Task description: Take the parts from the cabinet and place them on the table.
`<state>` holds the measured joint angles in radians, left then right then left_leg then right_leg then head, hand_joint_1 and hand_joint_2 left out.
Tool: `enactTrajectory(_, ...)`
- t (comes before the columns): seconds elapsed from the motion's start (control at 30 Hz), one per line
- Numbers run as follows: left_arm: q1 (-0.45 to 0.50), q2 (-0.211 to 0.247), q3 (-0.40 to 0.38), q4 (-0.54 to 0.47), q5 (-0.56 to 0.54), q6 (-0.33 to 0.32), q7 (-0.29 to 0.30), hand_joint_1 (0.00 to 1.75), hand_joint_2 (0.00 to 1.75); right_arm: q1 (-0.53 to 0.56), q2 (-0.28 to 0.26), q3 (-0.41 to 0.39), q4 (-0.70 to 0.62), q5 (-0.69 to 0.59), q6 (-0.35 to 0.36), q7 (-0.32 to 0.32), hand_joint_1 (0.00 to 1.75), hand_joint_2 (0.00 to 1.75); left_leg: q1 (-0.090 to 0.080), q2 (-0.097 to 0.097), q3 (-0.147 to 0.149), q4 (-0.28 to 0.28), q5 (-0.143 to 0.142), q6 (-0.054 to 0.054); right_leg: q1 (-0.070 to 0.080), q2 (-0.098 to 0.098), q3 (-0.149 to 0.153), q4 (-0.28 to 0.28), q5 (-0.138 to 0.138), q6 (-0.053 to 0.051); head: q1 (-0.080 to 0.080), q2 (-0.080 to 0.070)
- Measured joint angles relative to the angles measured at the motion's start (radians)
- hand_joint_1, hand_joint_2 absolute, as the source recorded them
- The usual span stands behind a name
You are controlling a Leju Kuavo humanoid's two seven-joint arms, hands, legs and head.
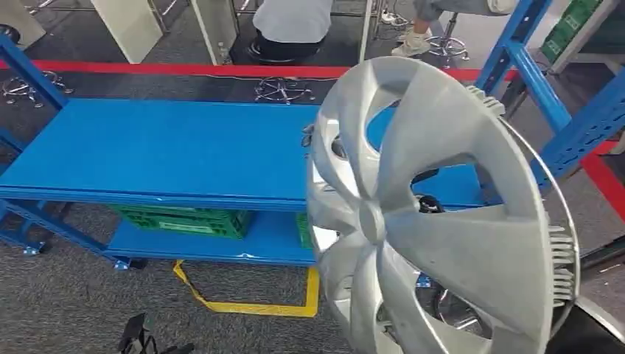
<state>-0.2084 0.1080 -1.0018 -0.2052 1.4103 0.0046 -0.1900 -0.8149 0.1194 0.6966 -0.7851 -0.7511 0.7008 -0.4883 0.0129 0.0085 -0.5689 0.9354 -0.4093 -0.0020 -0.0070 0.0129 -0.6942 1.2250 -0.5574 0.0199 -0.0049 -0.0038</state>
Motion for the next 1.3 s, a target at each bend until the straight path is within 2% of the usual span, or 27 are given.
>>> enactTrajectory(0.03, 0.001, 0.0, 0.0, 0.0, 0.0, 0.0, 0.0, 0.0, 1.75, 0.002, 0.0, 0.0, 0.0, 0.0, 0.0, 0.0, 1.75, 1.75, 0.0, 0.006, 0.0, 0.001, 0.0, 0.0, -0.002, -0.001, -0.029, 0.064, -0.02, 0.003, 0.003, 0.0)
enactTrajectory(0.07, 0.002, 0.0, 0.0, 0.0, 0.0, 0.0, 0.0, 0.0, 1.75, 0.004, -0.001, 0.0, 0.0, 0.0, 0.0, 0.0, 1.75, 1.75, 0.0, 0.012, 0.0, 0.001, -0.001, 0.0, -0.004, -0.002, -0.039, 0.086, -0.019, 0.005, 0.009, 0.0)
enactTrajectory(0.1, 0.002, -0.001, 0.0, 0.0, 0.0, 0.0, 0.0, 0.0, 1.75, 0.005, -0.001, 0.0, 0.0, 0.0, 0.0, -0.001, 1.75, 1.75, 0.001, 0.018, 0.001, 0.001, -0.002, 0.0, -0.004, -0.004, -0.025, 0.057, 0.006, 0.005, 0.014, 0.0)
enactTrajectory(0.17, 0.002, -0.003, 0.0, 0.0, 0.0, 0.002, 0.0, 0.0, 1.75, 0.004, -0.001, 0.0, 0.0, 0.001, 0.002, -0.003, 1.75, 1.75, 0.003, 0.026, 0.007, 0.003, -0.006, -0.007, -0.005, -0.014, 0.063, -0.113, 0.094, 0.004, 0.023, 0.0)
enactTrajectory(0.2, 0.001, -0.004, 0.0, 0.0, 0.0, 0.002, 0.0, 0.0, 1.75, 0.003, -0.001, 0.0, 0.0, 0.002, 0.003, -0.005, 1.75, 1.75, 0.003, 0.03, 0.009, 0.006, -0.009, -0.012, -0.005, -0.031, 0.109, -0.205, 0.13, 0.003, 0.028, 0.0)
enactTrajectory(0.23, 0.001, -0.003, 0.0, 0.0, 0.0, 0.003, 0.0, 0.0, 1.75, 0.0, -0.001, 0.0, 0.001, 0.003, 0.004, -0.007, 1.75, 1.75, -0.006, 0.032, 0.005, 0.01, -0.013, -0.018, 0.003, -0.054, 0.123, -0.235, 0.114, 0.001, 0.034, 0.0)
enactTrajectory(0.27, 0.0, -0.003, 0.0, 0.0, 0.0, 0.005, 0.0, 0.0, 1.75, -0.002, 0.0, 0.0, 0.0, 0.006, 0.005, -0.008, 1.75, 1.75, -0.006, 0.035, -0.001, 0.017, -0.011, -0.022, 0.002, -0.046, 0.13, -0.246, 0.113, -0.01, 0.035, 0.0)
enactTrajectory(0.33, 0.003, -0.003, 0.0, 0.0, 0.0, 0.005, 0.0, 0.0, 1.75, 0.005, 0.0, 0.0, 0.001, 0.006, 0.007, -0.009, 1.75, 1.75, -0.006, 0.048, 0.0, 0.012, -0.007, -0.031, 0.008, -0.034, 0.123, -0.241, 0.116, -0.019, 0.019, 0.0)
enactTrajectory(0.37, 0.003, -0.003, 0.0, 0.0, 0.0, 0.005, 0.0, 0.0, 1.75, 0.006, 0.0, 0.0, 0.001, 0.006, 0.007, -0.009, 1.75, 1.75, -0.006, 0.054, 0.0, 0.014, -0.009, -0.035, 0.006, -0.027, 0.124, -0.245, 0.12, -0.027, 0.02, 0.0)
enactTrajectory(0.4, 0.002, -0.003, 0.0, 0.0, 0.001, 0.005, 0.0, 0.0, 1.75, 0.005, 0.0, 0.0, 0.0, 0.007, 0.008, -0.008, 1.75, 1.75, -0.002, 0.043, -0.004, 0.025, -0.023, -0.042, 0.0, -0.023, 0.128, -0.25, 0.124, -0.034, 0.019, 0.0)
enactTrajectory(0.43, 0.002, -0.003, 0.0, 0.0, 0.001, 0.005, 0.0, 0.0, 1.75, 0.003, 0.0, 0.0, 0.0, 0.007, 0.009, -0.009, 1.75, 1.75, -0.001, 0.019, -0.022, 0.066, -0.054, -0.045, 0.0, -0.018, 0.126, -0.251, 0.126, -0.039, 0.011, 0.0)
enactTrajectory(0.47, 0.002, -0.004, 0.0, 0.0, 0.001, 0.005, 0.0, 0.0, 1.75, 0.002, 0.0, 0.0, 0.0, 0.007, 0.009, -0.009, 1.75, 1.75, 0.0, 0.014, -0.033, 0.092, -0.069, -0.045, 0.0, -0.017, 0.126, -0.251, 0.127, -0.041, 0.008, 0.0)
enactTrajectory(0.67, 0.002, -0.004, 0.0, 0.0, 0.0, 0.005, 0.0, 0.0, 1.75, 0.001, 0.001, 0.0, 0.0, 0.007, 0.009, -0.009, 1.75, 1.75, 0.0, 0.011, -0.041, 0.111, -0.079, -0.046, 0.0, -0.016, 0.125, -0.251, 0.127, -0.042, 0.006, 0.0)
enactTrajectory(0.73, 0.003, -0.004, 0.0, 0.0, 0.001, 0.006, 0.0, 0.0, 1.75, 0.003, 0.002, 0.0, 0.0, 0.008, 0.009, -0.008, 1.75, 1.75, -0.001, 0.001, -0.13, 0.294, -0.158, -0.051, 0.002, -0.005, 0.121, -0.251, 0.129, -0.046, -0.01, 0.0)
enactTrajectory(0.77, 0.005, -0.002, 0.0, 0.0, 0.001, 0.008, 0.0, 0.0, 1.75, 0.006, 0.002, 0.0, 0.001, 0.009, 0.011, -0.01, 1.75, 1.75, -0.003, -0.014, -0.031, 0.082, -0.013, -0.03, 0.006, 0.03, 0.124, -0.251, 0.131, -0.048, -0.029, 0.0)
enactTrajectory(0.8, 0.004, 0.0, 0.0, 0.0, 0.001, 0.008, 0.0, 0.0, 1.75, 0.005, 0.002, 0.0, 0.001, 0.01, 0.012, -0.01, 1.75, 1.75, -0.005, -0.035, -0.009, 0.024, -0.012, -0.022, 0.008, 0.032, 0.122, -0.25, 0.131, -0.045, -0.031, 0.0)
enactTrajectory(0.87, 0.002, 0.001, 0.0, 0.0, 0.001, 0.008, 0.0, 0.0, 1.75, 0.004, 0.002, 0.001, 0.001, 0.011, 0.013, -0.009, 1.75, 1.75, -0.01, -0.028, -0.006, 0.016, -0.012, -0.022, 0.008, 0.039, 0.114, -0.249, 0.133, -0.036, -0.028, 0.0)
enactTrajectory(0.93, 0.001, -0.001, 0.0, 0.0, 0.001, 0.008, 0.0, 0.0, 1.75, 0.003, 0.002, 0.0, 0.001, 0.012, 0.014, -0.009, 1.75, 1.75, -0.012, -0.023, -0.006, 0.013, -0.009, -0.015, 0.006, 0.044, 0.115, -0.253, 0.135, -0.026, -0.028, 0.0)
enactTrajectory(0.97, 0.002, -0.003, 0.0, 0.0, 0.001, 0.008, 0.0, 0.0, 1.75, 0.003, 0.002, 0.0, 0.001, 0.012, 0.016, -0.009, 1.75, 1.75, 0.002, -0.013, 0.001, -0.001, -0.003, -0.007, 0.008, 0.037, 0.108, -0.244, 0.125, -0.02, -0.025, 0.0)
enactTrajectory(1.0, 0.002, -0.002, 0.0, 0.0, 0.001, 0.008, 0.0, 0.0, 1.75, 0.001, 0.002, 0.0, 0.001, 0.012, 0.016, -0.009, 1.75, 1.75, 0.0, -0.01, 0.005, -0.003, -0.003, -0.004, 0.009, 0.016, 0.094, -0.212, 0.1, -0.015, -0.02, 0.0)
enactTrajectory(1.03, 0.002, -0.002, 0.0, 0.0, 0.001, 0.008, 0.0, 0.0, 1.75, -0.002, 0.002, 0.0, 0.001, 0.012, 0.017, -0.009, 1.75, 1.75, -0.001, -0.008, 0.006, -0.003, -0.004, 0.0, 0.007, 0.006, 0.066, -0.142, 0.058, -0.012, -0.011, 0.0)
enactTrajectory(1.1, 0.002, -0.001, 0.0, 0.0, 0.001, 0.008, 0.0, 0.0, 1.75, 0.001, 0.002, 0.0, 0.002, 0.012, 0.019, -0.009, 1.75, 1.75, -0.001, -0.002, 0.006, -0.003, -0.004, 0.001, 0.003, 0.0, -0.008, 0.027, -0.013, -0.004, -0.003, 0.0)
enactTrajectory(1.13, 0.004, 0.0, 0.0, 0.0, 0.001, 0.008, 0.0, 0.0, 1.75, 0.004, 0.002, 0.0, 0.003, 0.012, 0.019, -0.008, 1.75, 1.75, -0.001, 0.001, 0.006, -0.002, -0.004, 0.001, 0.0, -0.001, -0.035, 0.085, -0.026, -0.001, 0.003, 0.0)
enactTrajectory(1.17, 0.005, -0.001, 0.0, 0.0, 0.001, 0.008, 0.0, 0.0, 1.75, 0.006, 0.002, 0.0, 0.005, 0.012, 0.019, -0.009, 1.75, 1.75, 0.0, 0.003, 0.007, -0.002, -0.005, 0.001, -0.003, -0.002, -0.035, 0.081, -0.009, 0.001, 0.009, 0.0)
enactTrajectory(1.2, 0.005, -0.002, 0.0, 0.0, 0.001, 0.008, 0.0, 0.0, 1.75, 0.006, 0.002, 0.0, 0.006, 0.012, 0.02, -0.009, 1.75, 1.75, 0.001, 0.005, 0.008, -0.001, -0.006, -0.001, -0.006, -0.004, -0.011, 0.03, 0.024, 0.003, 0.013, 0.0)
enactTrajectory(1.27, 0.004, -0.003, 0.0, 0.0, 0.001, 0.008, 0.0, 0.0, 1.75, 0.005, 0.002, 0.0, 0.006, 0.012, 0.02, -0.009, 1.75, 1.75, 0.005, 0.006, 0.014, 0.004, -0.013, -0.01, -0.01, -0.013, 0.083, -0.159, 0.117, 0.006, 0.02, 0.0)
enactTrajectory(1.3, 0.004, -0.003, 0.0, 0.0, 0.001, 0.008, 0.0, 0.0, 1.75, 0.005, 0.002, 0.0, 0.006, 0.012, 0.02, -0.009, 1.75, 1.75, 0.005, 0.007, 0.014, 0.008, -0.018, -0.017, -0.01, -0.024, 0.111, -0.223, 0.12, 0.008, 0.024, 0.0)
